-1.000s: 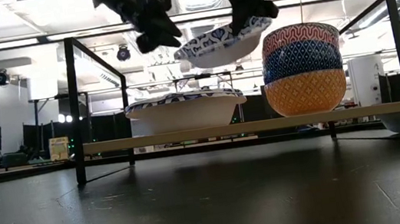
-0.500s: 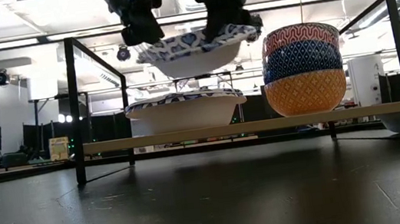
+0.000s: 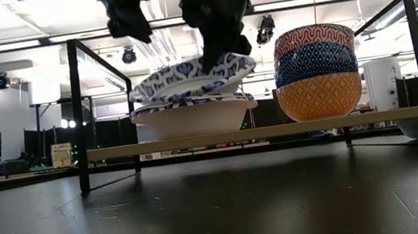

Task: Place and stack bowls onto a shelf
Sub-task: Stack the big white and blue patterned bowl on top of the big white and blue patterned bowl, then adjust the shelf

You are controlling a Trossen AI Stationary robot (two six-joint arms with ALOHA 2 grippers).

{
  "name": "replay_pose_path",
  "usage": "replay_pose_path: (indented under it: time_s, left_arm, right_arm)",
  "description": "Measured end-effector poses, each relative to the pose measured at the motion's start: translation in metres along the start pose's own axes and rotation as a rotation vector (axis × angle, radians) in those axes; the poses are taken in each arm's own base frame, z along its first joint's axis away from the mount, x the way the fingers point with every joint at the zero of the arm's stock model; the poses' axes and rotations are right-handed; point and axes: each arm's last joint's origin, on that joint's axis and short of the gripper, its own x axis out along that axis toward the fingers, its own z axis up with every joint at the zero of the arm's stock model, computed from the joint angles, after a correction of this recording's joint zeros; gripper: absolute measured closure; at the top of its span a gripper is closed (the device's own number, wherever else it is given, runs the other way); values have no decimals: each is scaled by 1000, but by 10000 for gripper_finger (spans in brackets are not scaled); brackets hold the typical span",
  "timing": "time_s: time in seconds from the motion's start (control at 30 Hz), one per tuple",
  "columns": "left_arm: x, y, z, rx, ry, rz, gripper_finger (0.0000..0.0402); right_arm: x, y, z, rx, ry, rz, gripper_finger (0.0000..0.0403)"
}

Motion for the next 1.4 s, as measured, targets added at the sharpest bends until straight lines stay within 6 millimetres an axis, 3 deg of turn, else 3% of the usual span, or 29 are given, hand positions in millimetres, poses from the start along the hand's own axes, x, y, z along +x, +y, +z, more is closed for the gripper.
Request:
replay_pose_path:
  time_s: [0.33, 0.57, 0.8, 1.07, 1.3, 1.4]
  left_arm:
    - [-52, -9, -13, -7, -133, 63, 262]
    - [-80, -14, -24, -24, -200, 116, 262]
    - [-93, -17, -32, -32, -222, 122, 262]
    - [-78, -15, -42, -63, -163, 124, 262]
    - [-40, -11, -63, -90, -72, 119, 262]
    - [-27, -10, -72, -80, -109, 120, 262]
  right_arm:
    - [9, 0, 1, -30, 2, 0, 380]
    - [5, -1, 2, -45, -11, -5, 323]
    - [-2, -5, 4, -95, -15, -104, 265]
    - [-45, -2, 16, -84, -10, -143, 240]
    - [-75, -5, -7, 25, 248, -209, 253]
    - [-89, -8, -15, 73, 290, -291, 260]
